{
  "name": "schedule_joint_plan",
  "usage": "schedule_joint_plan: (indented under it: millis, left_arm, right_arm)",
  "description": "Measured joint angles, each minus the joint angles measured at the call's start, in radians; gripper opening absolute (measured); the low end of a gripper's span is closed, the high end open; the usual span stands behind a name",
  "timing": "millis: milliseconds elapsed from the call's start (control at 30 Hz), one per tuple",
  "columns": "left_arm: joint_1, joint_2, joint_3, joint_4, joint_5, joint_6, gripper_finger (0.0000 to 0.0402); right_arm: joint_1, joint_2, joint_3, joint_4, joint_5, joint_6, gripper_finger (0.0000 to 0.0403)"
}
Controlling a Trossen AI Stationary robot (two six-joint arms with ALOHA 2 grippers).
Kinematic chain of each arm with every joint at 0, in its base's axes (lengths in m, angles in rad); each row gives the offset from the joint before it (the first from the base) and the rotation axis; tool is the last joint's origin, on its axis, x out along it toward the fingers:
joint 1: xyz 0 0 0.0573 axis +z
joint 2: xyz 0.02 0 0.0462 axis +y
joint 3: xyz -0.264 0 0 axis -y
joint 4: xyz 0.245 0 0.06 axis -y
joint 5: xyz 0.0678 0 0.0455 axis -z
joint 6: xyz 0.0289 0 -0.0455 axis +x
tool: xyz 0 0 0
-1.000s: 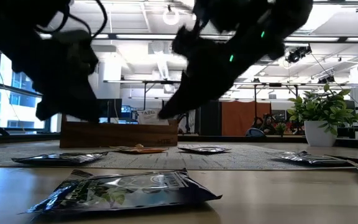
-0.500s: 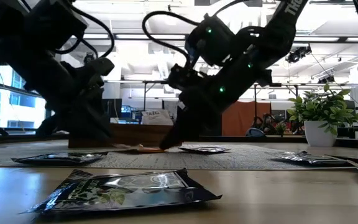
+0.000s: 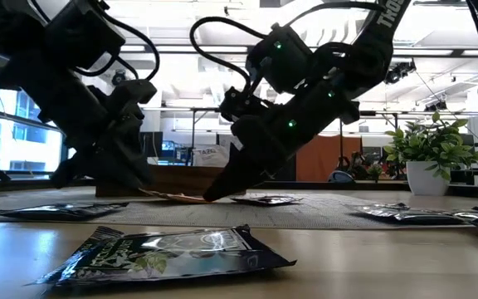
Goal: Pick & Place Tea
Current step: Put the yellow tea bag into the middle section of the wooden organizer
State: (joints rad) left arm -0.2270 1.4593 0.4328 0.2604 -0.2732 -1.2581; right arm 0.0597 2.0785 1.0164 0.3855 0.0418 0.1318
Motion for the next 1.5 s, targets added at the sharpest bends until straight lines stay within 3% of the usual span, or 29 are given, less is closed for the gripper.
schedule_joint_plan:
  millis: [267,533,933,1200,1333,1500]
  left_arm:
    - [0.0,0.0,0.0,0.003,0.029,0.088,0.0091]
    - [0.0,0.0,0.0,0.014,0.023,0.126,0.0006]
    - [-0.002,-0.049,0.0,0.031,0.044,0.195,0.0001]
    - [-0.002,-0.234,0.002,-0.028,0.045,0.321,0.0]
    - [-0.002,-0.358,0.002,-0.189,-0.025,0.34,0.0]
    - [-0.002,-0.549,0.002,-0.506,-0.25,0.371,0.0]
  right_arm:
    - [0.001,0.002,-0.001,0.018,0.001,-0.002,0.0002]
    - [0.026,0.004,-0.002,0.045,0.021,-0.037,0.0002]
    - [0.035,-0.074,-0.005,0.036,0.004,-0.027,0.0032]
    - [0.04,-0.127,-0.003,0.004,0.022,-0.034,0.0033]
    - [0.04,-0.127,-0.004,-0.04,0.064,-0.046,0.0022]
    - [0.039,-0.127,-0.003,-0.058,0.093,-0.047,0.0013]
